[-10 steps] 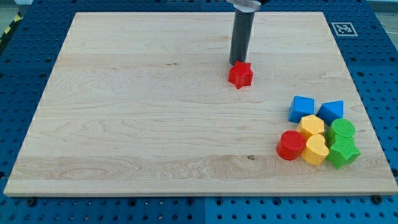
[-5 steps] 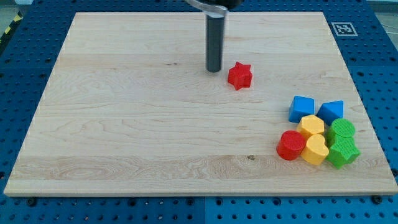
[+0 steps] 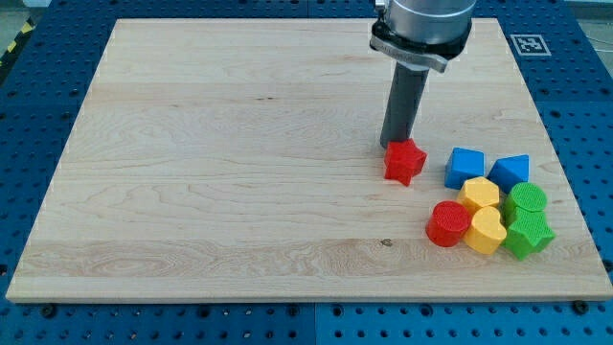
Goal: Push the red star into the group of blocks
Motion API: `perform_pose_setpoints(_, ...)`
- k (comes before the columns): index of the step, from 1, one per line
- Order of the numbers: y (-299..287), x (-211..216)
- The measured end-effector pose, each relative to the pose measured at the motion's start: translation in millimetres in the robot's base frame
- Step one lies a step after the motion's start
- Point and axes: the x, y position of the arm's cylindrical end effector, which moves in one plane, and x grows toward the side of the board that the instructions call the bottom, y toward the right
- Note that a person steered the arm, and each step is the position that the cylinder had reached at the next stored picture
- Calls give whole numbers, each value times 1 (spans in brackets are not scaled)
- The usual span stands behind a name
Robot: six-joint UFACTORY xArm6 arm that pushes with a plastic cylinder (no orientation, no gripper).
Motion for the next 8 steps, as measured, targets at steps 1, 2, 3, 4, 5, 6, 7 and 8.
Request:
perform_pose_setpoints(1,-6,6)
perform_pose_setpoints(2,-36,9)
perform_pose_setpoints(3,-9,27)
perform_pose_setpoints(4,15,33)
perform_pose_setpoints(5,15,55)
perform_pose_setpoints(6,15,55)
perform_pose_setpoints(7,13,10)
perform_pose_setpoints(8,35,2)
